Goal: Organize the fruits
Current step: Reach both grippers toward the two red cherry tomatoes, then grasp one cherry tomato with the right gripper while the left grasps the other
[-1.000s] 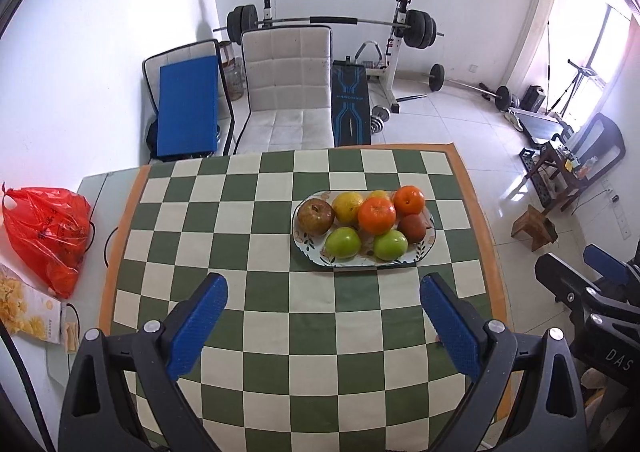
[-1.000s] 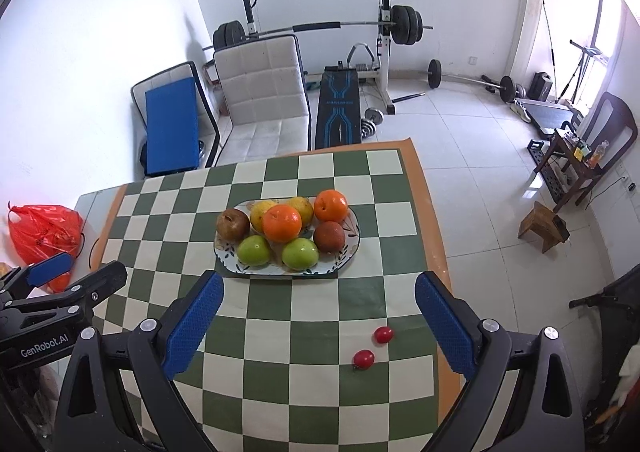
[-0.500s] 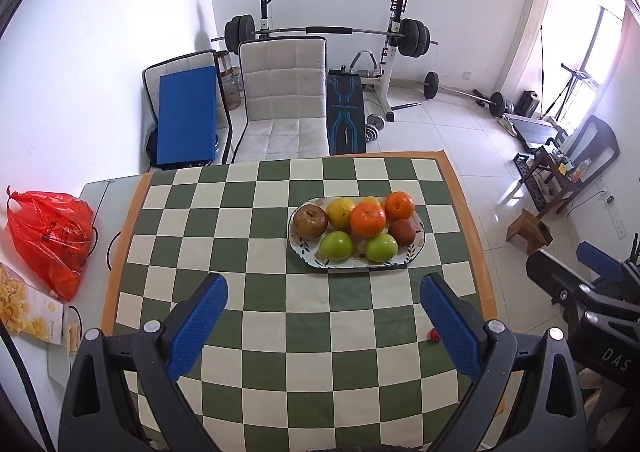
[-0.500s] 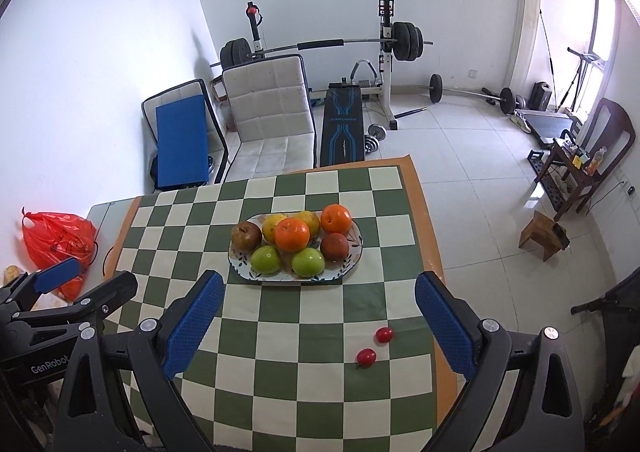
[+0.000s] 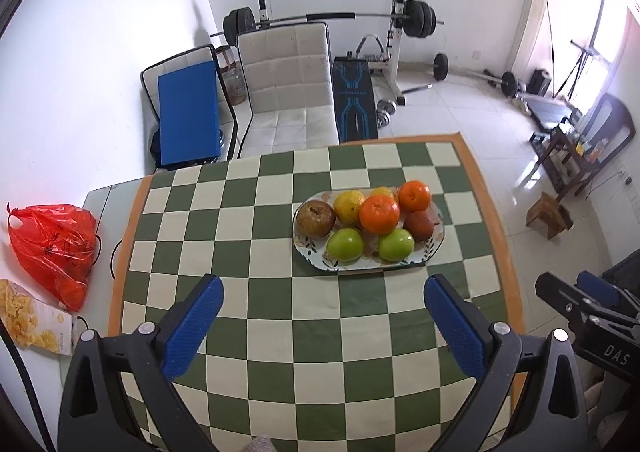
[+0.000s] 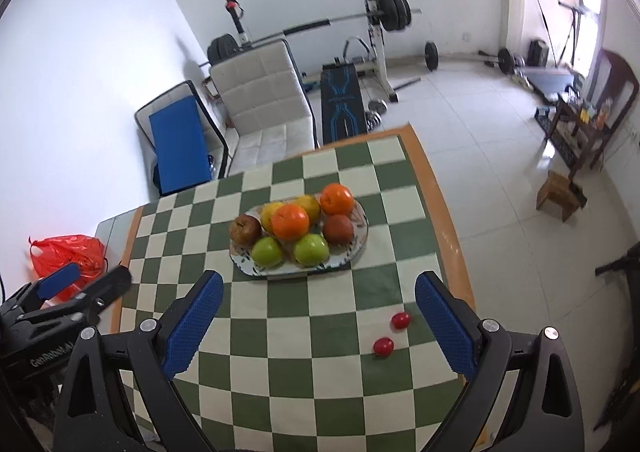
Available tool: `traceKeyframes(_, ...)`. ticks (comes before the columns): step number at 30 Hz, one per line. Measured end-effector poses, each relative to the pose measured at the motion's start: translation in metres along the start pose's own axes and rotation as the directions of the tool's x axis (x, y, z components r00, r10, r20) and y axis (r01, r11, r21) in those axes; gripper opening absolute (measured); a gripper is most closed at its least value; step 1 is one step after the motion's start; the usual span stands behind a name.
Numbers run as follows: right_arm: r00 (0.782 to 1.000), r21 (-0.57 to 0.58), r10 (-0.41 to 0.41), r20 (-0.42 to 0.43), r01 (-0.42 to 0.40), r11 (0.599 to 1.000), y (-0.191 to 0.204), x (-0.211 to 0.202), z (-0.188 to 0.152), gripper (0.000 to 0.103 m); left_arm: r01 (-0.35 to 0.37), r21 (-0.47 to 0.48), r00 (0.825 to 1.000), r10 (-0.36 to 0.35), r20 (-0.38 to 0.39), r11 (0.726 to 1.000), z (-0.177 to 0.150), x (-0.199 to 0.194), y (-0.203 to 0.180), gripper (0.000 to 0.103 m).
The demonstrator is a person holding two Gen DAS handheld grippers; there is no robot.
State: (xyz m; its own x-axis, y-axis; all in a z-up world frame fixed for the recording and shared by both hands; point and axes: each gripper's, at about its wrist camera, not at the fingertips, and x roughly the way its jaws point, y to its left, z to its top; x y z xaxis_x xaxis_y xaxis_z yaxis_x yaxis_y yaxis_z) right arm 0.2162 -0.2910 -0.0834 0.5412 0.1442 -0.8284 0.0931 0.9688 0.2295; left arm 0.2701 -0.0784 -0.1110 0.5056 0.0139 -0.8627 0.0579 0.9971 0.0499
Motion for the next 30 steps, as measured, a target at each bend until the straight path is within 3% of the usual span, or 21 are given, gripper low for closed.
traceKeyframes(5, 0.990, 0.109, 0.002, -0.141, 0.013, 0.994, -0.054, 0.071, -0.026, 0.099, -0.033, 0.081, 0.993, 0.041, -0.109, 0.996, -0.010, 0.054, -0.029, 0.103)
traceKeyframes(9, 0.968, 0.204, 0.014, -0.251, 0.039, 0.978, -0.097, 0.137, -0.054, 0.097, -0.045, 0.163, 0.975, 0.078, -0.207, 0.986, -0.025, 0.104, -0.058, 0.103)
traceKeyframes(11, 0.954, 0.226, 0.007, -0.299, 0.064, 0.972, -0.115, 0.171, -0.064, 0.084, -0.053, 0.192, 0.965, 0.099, -0.242, 0.980, -0.032, 0.127, -0.068, 0.103)
traceKeyframes(17, 0.923, 0.253, 0.025, -0.384, 0.079, 0.964, -0.144, 0.244, -0.088, 0.061, -0.041, 0.198, 0.907, 0.119, -0.405, 0.979, -0.056, 0.195, -0.082, 0.103)
traceKeyframes(19, 0.920, 0.240, 0.020, -0.392, 0.082, 0.967, -0.145, 0.257, -0.090, 0.057, -0.026, 0.190, 0.892, 0.108, -0.439, 0.981, -0.062, 0.205, -0.086, 0.103)
traceKeyframes(22, 0.915, 0.223, 0.021, -0.403, 0.076, 0.972, -0.146, 0.272, -0.095, 0.036, 0.011, 0.184, 0.876, 0.079, -0.476, 0.983, -0.068, 0.212, -0.095, 0.103)
traceKeyframes(23, 0.921, 0.209, 0.011, -0.390, 0.076, 0.975, -0.145, 0.272, -0.095, 0.033, 0.030, 0.179, 0.870, 0.062, -0.489, 0.983, -0.070, 0.213, -0.099, 0.103)
traceKeyframes(30, 0.944, 0.167, -0.002, -0.330, 0.061, 0.984, -0.149, 0.245, -0.101, 0.033, 0.188, 0.197, 0.847, -0.057, -0.529, 0.962, -0.080, 0.215, -0.148, 0.103)
